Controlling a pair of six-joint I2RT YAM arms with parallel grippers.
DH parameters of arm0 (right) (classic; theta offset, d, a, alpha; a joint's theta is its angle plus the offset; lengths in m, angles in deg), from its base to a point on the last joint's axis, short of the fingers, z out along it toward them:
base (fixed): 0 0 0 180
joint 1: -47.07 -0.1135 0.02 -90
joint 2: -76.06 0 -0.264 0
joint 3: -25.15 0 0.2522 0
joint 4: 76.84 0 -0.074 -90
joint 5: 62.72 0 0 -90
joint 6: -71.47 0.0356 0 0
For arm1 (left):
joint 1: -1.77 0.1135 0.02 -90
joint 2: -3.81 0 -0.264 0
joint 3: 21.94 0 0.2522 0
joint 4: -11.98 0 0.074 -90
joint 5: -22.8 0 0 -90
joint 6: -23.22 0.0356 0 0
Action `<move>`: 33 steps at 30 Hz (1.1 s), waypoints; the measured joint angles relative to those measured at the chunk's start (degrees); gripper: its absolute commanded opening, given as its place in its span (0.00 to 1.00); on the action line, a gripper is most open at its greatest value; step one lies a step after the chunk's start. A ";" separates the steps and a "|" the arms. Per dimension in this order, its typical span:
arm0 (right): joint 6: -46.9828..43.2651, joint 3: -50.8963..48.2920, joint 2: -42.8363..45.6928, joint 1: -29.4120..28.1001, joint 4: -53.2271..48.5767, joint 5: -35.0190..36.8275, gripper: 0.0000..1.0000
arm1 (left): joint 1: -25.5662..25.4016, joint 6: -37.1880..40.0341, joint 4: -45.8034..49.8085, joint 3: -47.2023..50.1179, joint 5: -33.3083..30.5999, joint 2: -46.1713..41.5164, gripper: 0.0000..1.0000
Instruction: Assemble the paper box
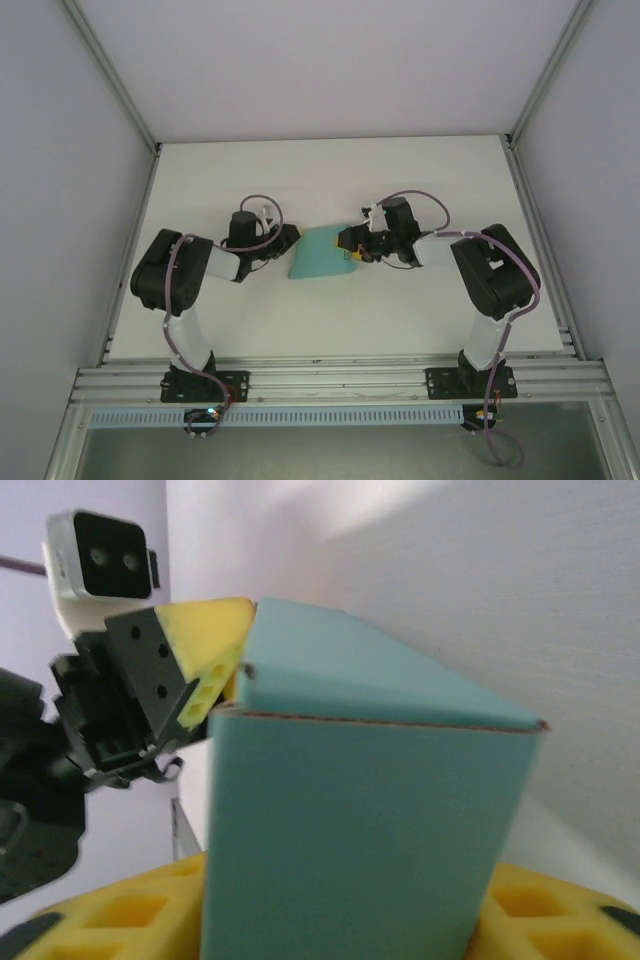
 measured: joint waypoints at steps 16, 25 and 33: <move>10.69 0.20 6.95 7.37 -10.49 0.00 0.41 | -13.29 43.56 33.29 -8.31 -19.69 -30.56 1.00; 20.52 8.50 5.51 9.70 -23.52 -10.12 0.46 | -23.15 74.10 51.23 -11.39 -28.33 -30.14 1.00; 22.38 10.34 5.49 9.97 -31.08 -17.35 0.44 | -26.12 83.73 54.55 -13.09 -33.68 -28.72 0.97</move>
